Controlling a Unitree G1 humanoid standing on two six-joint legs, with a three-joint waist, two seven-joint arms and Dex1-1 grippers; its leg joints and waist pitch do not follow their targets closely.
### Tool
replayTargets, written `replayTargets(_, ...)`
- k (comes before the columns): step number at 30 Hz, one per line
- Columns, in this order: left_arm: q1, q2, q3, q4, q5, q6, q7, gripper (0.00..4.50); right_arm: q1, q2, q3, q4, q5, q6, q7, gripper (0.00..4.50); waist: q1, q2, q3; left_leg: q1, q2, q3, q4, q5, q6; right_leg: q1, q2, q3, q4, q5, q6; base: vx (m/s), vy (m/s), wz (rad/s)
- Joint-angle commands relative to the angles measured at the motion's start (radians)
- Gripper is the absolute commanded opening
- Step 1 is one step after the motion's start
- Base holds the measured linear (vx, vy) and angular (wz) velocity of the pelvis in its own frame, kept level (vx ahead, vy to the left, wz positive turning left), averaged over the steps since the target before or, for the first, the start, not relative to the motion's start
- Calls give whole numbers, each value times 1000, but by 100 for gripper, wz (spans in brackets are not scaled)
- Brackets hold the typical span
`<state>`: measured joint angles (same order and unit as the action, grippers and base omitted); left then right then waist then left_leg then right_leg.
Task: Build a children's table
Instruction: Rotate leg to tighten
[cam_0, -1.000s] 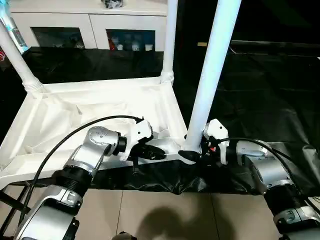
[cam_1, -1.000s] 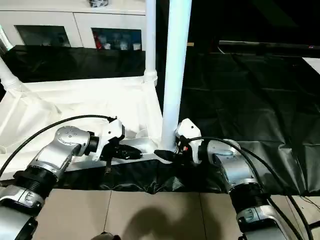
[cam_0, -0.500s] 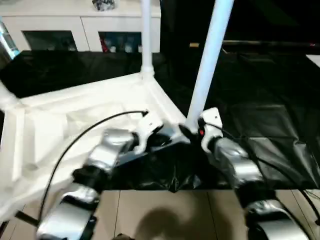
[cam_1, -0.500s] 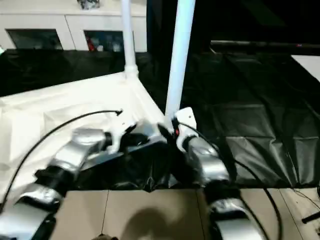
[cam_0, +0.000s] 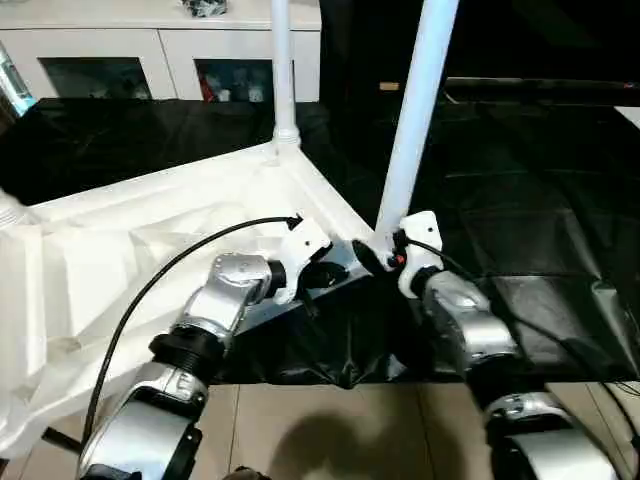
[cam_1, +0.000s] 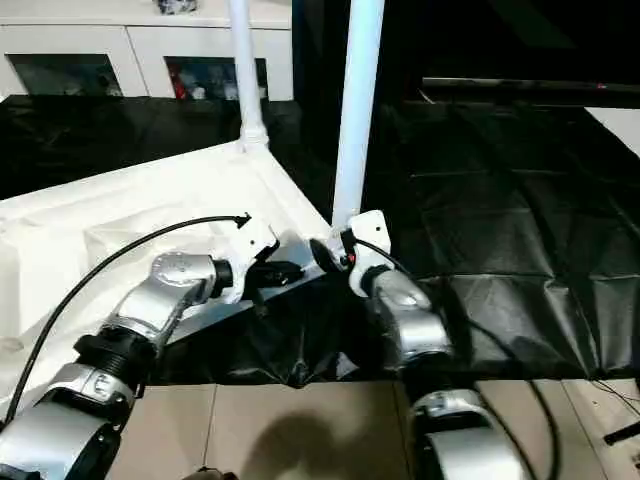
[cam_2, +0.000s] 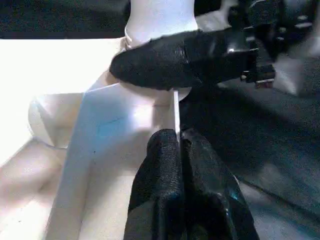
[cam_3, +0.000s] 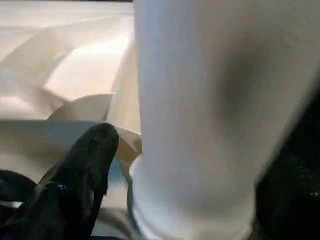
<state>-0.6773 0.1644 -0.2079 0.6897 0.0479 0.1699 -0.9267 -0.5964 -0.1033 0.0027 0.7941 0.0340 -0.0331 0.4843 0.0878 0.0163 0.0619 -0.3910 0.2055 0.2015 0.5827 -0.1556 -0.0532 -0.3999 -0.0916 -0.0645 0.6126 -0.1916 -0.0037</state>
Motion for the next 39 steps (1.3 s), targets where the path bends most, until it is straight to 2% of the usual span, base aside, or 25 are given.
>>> replayTargets(1,-10,-11,-51,-55,-33,-50,-101,0,10,-6,84,-42,-8,1,151,390,4,5,-82,25,24,-15,-58,-194,44,53,-50,38,-58,0,-259,0,0,0)
replayTargets(3,-10,-3,-54,-53,-32,-56,-115,0,14,-23,92,-53,-8,0,184,390,6,6,-80,23,27,-14,-58,-192,52,52,-51,37,-56,5,-265,0,0,0)
replayTargets(4,-12,19,-57,-42,-28,-73,-145,0,29,-65,112,-80,-9,-1,268,390,9,5,-80,25,27,-15,-58,-205,53,53,-51,35,-58,-17,-264,0,0,0)
replayTargets(6,-14,36,-58,-30,-27,-84,-171,0,38,-91,122,-92,-7,-3,325,390,11,6,-78,25,29,-15,-59,-219,52,51,-50,36,-59,-38,-262,0,0,0)
replayTargets(8,-12,56,-58,-24,-29,-95,-213,0,48,-117,131,-109,10,3,396,366,13,5,-77,27,30,-14,-59,-240,47,50,-52,37,-63,-73,-260,0,0,0)
replayTargets(11,-4,82,-61,-28,-44,-100,-274,0,68,-149,146,-151,39,17,495,354,18,4,-77,27,30,-15,-60,-244,42,48,-53,38,-62,-94,-262,0,0,0)
replayTargets(15,1,105,-71,-30,-49,-98,-327,0,85,-180,164,-195,58,41,583,316,26,4,-79,27,32,-15,-59,-232,43,47,-52,37,-59,-80,-266,0,0,0)
replayTargets(19,1,116,-75,-25,-52,-101,-358,0,96,-202,179,-222,64,51,640,282,28,4,-79,27,31,-16,-59,-229,44,48,-53,37,-58,-74,-268,0,0,0)
replayTargets(28,-1,123,-79,-21,-52,-99,-387,0,127,-207,201,-272,76,85,693,267,33,3,-80,26,31,-15,-58,-218,50,47,-54,37,-57,-69,-270,0,0,0)
replayTargets(31,-8,108,-72,-2,-32,-106,-323,0,129,-182,192,-259,66,94,644,266,33,3,-79,28,32,-16,-59,-235,41,45,-55,37,-61,-101,-266,0,0,0)
replayTargets(32,-18,87,-59,13,-22,-100,-252,0,117,-147,170,-219,39,80,534,266,31,5,-75,29,33,-15,-61,-255,26,40,-56,39,-64,-135,-260,0,0,0)
replayTargets(33,-19,85,-58,14,-22,-99,-248,0,116,-144,168,-216,38,80,526,266,31,5,-75,29,33,-15,-61,-255,26,40,-56,39,-64,-135,-260,0,0,0)
replayTargets(34,-27,56,-42,20,-19,-89,-179,0,87,-96,127,-152,19,75,369,266,24,4,-70,32,29,-19,-69,-302,-2,40,-59,38,-73,-221,-241,0,0,0)
replayTargets(35,-28,52,-41,19,-19,-88,-173,0,83,-90,122,-144,17,74,350,266,21,4,-70,34,29,-21,-70,-319,-13,38,-61,39,-76,-255,-235,0,0,0)
replayTargets(36,-29,33,-35,12,-20,-77,-141,0,62,-56,90,-103,10,70,237,266,17,7,-69,36,29,-25,-72,-340,-28,40,-64,38,-82,-312,-217,0,0,0)
replayTargets(37,-29,25,-33,9,-19,-70,-128,0,54,-41,76,-87,9,66,188,266,13,7,-68,36,30,-24,-73,-342,-35,37,-64,40,-83,-322,-211,0,0,0)
replayTargets(39,-30,-3,-30,-1,-12,-53,-75,0,28,6,27,-43,17,66,36,266,6,6,-69,31,28,-27,-76,-339,-40,40,-61,38,-84,-323,-197,0,0,0)
